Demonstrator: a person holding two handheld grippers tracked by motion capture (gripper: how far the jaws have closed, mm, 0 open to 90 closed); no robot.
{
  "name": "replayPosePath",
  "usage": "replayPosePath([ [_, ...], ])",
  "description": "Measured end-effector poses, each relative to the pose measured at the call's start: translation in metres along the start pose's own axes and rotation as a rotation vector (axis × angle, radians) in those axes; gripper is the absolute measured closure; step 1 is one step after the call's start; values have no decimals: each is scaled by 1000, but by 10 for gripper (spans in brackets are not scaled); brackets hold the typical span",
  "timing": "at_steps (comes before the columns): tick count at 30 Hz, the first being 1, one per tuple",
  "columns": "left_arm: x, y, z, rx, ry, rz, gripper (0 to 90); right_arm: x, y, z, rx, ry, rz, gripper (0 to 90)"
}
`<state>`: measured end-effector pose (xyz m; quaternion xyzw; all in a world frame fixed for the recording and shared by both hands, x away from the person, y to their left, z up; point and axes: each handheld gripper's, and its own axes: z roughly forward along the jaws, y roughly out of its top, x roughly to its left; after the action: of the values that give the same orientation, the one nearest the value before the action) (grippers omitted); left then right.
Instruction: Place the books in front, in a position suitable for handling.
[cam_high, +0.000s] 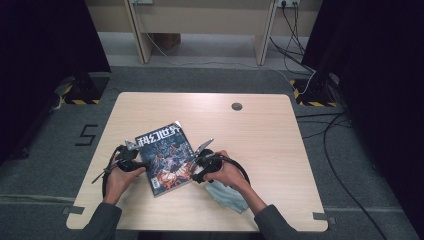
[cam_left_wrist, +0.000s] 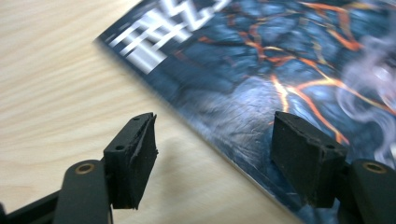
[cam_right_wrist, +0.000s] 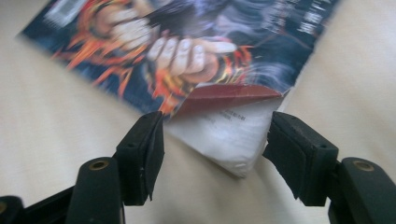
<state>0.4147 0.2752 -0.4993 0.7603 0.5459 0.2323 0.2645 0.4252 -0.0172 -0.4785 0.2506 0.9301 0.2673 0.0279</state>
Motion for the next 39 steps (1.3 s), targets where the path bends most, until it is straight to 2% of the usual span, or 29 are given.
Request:
replayPosePath([
  [2, -2, -1, -2, -1, -9, 6, 328, 6, 0, -3, 6, 15, -3, 378],
  [3, -4, -1, -3, -1, -37, 3, 328, 6, 1, -5, -9, 20, 0, 357],
  [4, -8, -2, -5, -6, -69, -6, 319, 4, 2, -7, -27, 21, 12, 348],
  [5, -8, -2, -5, -6, -69, -6, 315, 0, 2, -9, -43, 24, 36, 347],
  [6, -19, -2, -11, -27, -53, 33, 308, -3, 2, -11, -62, 16, 67, 341],
  [7, -19, -2, -11, -27, -53, 33, 307, -7, 3, -12, -76, 3, 92, 334],
  [8, -29, 0, -17, -40, -72, 57, 306, -10, 3, -13, -82, -12, 114, 331],
  [10, -34, 0, -18, -38, -87, 63, 304, -12, 4, -13, -90, -19, 133, 330],
  [12, -48, -4, -16, -9, -141, 74, 284, -15, 7, -8, -94, -25, 149, 320],
  [14, -52, -6, -13, 10, -145, 90, 281, -15, 9, -5, -88, -39, 147, 320],
  [15, -53, -8, -11, 3, -145, 93, 265, -16, 13, 1, -91, -44, 150, 318],
  [18, -49, -9, -10, 3, -167, 76, 264, -15, 17, 4, -91, -28, 163, 318],
  [20, -47, -9, -10, 10, -172, 87, 264, -11, 23, 10, -69, -16, 160, 330],
  [22, -46, -9, -11, 13, -171, 88, 260, -7, 25, 15, -47, -7, 137, 314],
  [25, -43, -9, -12, 27, -165, 94, 258, 0, 25, 17, -19, -27, 108, 317],
  [30, -29, -11, -15, 51, -157, 82, 254, 16, 21, 18, 3, 25, 56, 319],
  [31, -29, -11, -15, 51, -157, 82, 254, 16, 21, 18, 3, 25, 56, 319],
  [32, -23, -11, -15, 67, -169, 93, 253, 19, 20, 15, -4, 52, 59, 337],
  [34, -19, -12, -16, 72, -169, 95, 253, 19, 21, 12, -16, 56, 50, 335],
  [35, -15, -13, -17, 82, -158, 89, 249, 19, 20, 4, -38, 47, 45, 333],
  [37, -13, -14, -18, 80, -155, 87, 249, 19, 19, 0, -45, 36, 48, 338],
  [38, -10, -14, -18, 87, -153, 84, 252, 16, 17, -10, -65, -12, 21, 342],
  [39, -8, -14, -18, 88, -153, 82, 252, 15, 14, -15, -73, -23, 23, 345],
])
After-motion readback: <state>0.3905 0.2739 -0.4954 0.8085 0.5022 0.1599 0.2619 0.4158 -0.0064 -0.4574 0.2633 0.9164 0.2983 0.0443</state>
